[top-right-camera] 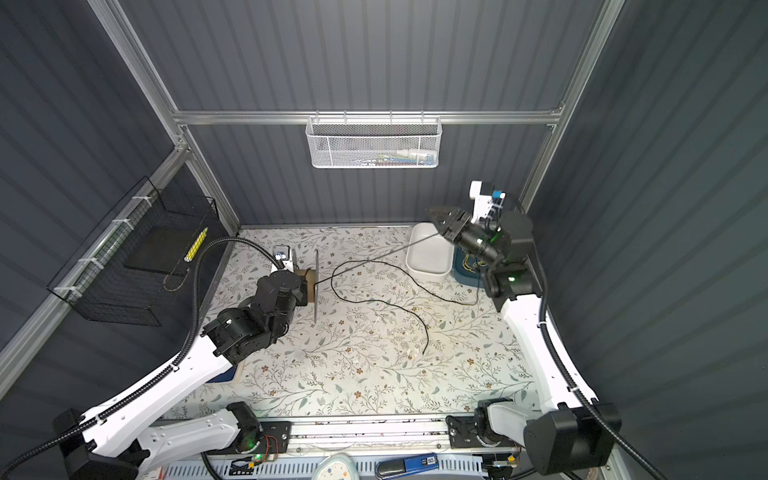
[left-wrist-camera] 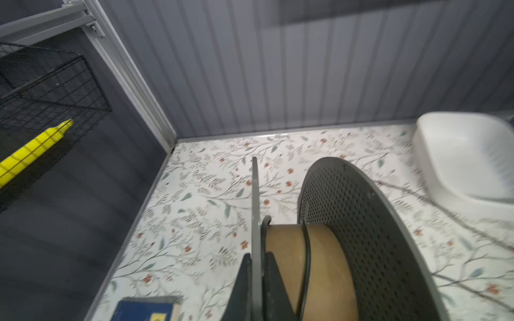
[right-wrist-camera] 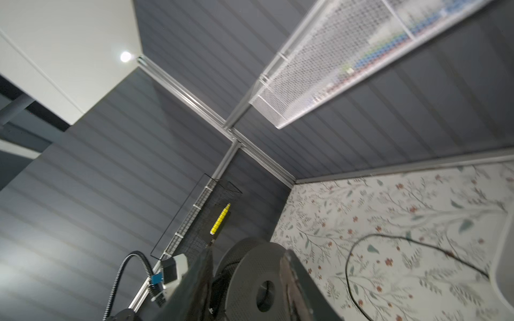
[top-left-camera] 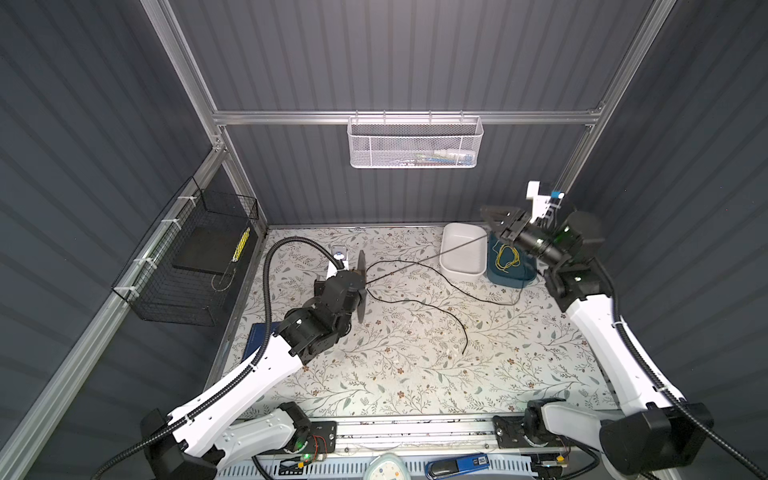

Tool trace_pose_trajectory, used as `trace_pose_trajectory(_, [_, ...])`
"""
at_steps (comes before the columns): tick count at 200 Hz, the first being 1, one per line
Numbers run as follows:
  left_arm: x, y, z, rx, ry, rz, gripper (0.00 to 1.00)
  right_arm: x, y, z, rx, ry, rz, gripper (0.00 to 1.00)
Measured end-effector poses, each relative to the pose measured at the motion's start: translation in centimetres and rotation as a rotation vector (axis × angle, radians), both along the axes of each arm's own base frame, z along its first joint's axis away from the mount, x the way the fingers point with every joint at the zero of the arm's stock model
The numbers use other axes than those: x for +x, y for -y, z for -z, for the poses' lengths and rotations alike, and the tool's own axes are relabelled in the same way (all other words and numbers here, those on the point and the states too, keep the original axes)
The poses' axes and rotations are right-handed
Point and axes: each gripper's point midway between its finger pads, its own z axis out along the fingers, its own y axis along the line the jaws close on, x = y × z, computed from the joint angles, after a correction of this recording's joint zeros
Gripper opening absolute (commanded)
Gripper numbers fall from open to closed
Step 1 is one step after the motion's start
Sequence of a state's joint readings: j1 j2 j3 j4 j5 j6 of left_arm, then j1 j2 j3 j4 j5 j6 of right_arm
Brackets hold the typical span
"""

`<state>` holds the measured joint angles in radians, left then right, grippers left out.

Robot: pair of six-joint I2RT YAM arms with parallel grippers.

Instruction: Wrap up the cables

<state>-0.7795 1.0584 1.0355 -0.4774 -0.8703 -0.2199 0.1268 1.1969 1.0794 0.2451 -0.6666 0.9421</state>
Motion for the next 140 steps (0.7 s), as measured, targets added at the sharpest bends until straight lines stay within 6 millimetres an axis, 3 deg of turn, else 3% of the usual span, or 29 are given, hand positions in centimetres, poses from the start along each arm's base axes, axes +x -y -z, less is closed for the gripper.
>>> trace_pose_trajectory(16, [-0.5, -1.2, 1.0, 0.074, -0.046, -0.023, 0.00, 0.4, -0.6, 6.7, -0.019, -0.125, 0.018, 0.43])
trace_pose_trajectory(29, [-0.8, -1.9, 1.6, 0.118, -0.074, -0.037, 0.00, 0.1, -1.3, 10.9, -0.035, -0.199, 0.020, 0.43])
trace_pose_trajectory(43, [-1.0, -2.3, 2.2, 0.151, -0.101, -0.040, 0.00, -0.2, -2.0, 14.3, -0.032, -0.246, 0.016, 0.43])
trace_pose_trajectory(64, [-1.0, -2.2, 3.4, 0.184, -0.137, -0.039, 0.00, 0.1, -2.8, 17.6, -0.018, -0.290, 0.014, 0.41])
trace_pose_trajectory(81, [-0.9, -2.0, 4.6, 0.200, -0.168, -0.032, 0.00, 1.2, -3.0, 18.1, 0.017, -0.284, 0.027, 0.41])
trace_pose_trajectory(106, [-0.9, -1.4, 6.4, 0.187, -0.212, -0.021, 0.00, 2.8, -3.7, 16.7, 0.137, -0.232, 0.040, 0.41])
trace_pose_trajectory(140, [-1.2, -1.3, 7.8, 0.166, -0.238, -0.023, 0.00, 2.8, -5.3, 14.7, 0.252, -0.195, 0.021, 0.30])
